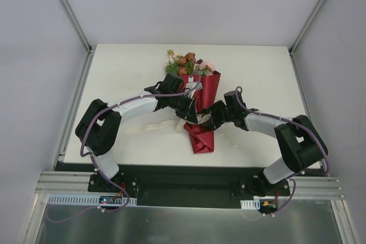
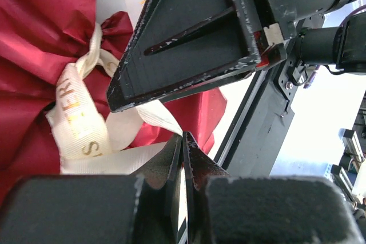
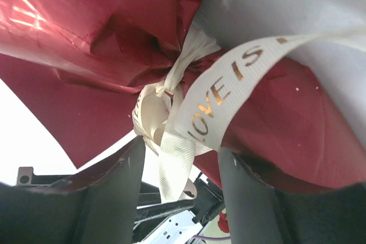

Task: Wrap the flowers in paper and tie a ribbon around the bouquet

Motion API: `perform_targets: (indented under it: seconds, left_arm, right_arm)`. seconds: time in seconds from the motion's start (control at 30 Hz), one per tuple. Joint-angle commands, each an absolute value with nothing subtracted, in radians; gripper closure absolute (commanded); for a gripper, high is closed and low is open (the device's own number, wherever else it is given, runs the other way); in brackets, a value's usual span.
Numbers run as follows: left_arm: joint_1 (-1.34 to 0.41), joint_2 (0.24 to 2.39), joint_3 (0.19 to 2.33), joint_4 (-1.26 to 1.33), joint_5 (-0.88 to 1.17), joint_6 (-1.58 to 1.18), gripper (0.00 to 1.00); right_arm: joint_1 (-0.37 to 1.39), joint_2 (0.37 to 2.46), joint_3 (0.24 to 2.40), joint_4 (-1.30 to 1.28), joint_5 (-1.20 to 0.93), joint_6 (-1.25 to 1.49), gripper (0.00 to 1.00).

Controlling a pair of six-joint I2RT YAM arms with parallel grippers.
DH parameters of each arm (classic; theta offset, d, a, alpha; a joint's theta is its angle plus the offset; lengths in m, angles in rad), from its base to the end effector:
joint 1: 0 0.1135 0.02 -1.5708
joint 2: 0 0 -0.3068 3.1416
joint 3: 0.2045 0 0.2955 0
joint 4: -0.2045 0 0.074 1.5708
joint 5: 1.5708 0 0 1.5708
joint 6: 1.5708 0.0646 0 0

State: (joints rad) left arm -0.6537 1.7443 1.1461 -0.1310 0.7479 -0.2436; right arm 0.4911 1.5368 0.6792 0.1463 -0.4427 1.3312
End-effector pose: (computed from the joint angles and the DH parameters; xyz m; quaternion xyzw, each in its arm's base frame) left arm 0.3197 -0.3002 0.2215 0.3191 0.8015 -0.4654 0.1980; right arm 0.2908 0.1869 0.1541 0.2782 0.8471 0.4435 0.0914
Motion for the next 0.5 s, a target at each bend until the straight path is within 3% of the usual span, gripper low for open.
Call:
perform_targets:
  seconds: [0.0,0.13,0.3,0.47]
  left_arm:
    - [-0.661,1.707,1.141,-0.104,0.781,-0.221,1.0]
    - [-0.661,1.703,1.135,-0.103,0.784,-0.221,1.0]
    - [-0.669,1.698,1.114,-0.103,0.776,-0.222,1.0]
    - [-0.67,1.684,1.085,-0.106,0.75,-0.224,1.0]
  right_arm:
    - [0.497,1.557,0.729,0.199,-0.476,1.4,0.48]
    - [0.494,1.552,0.729,0.204,-0.462,1.397,0.52]
    - [0.495,1.581,0.719,0.281,-0.466,1.43,0.67]
    - [0.494,1.577,0.712,0.302,-0.446,1.419,0.96]
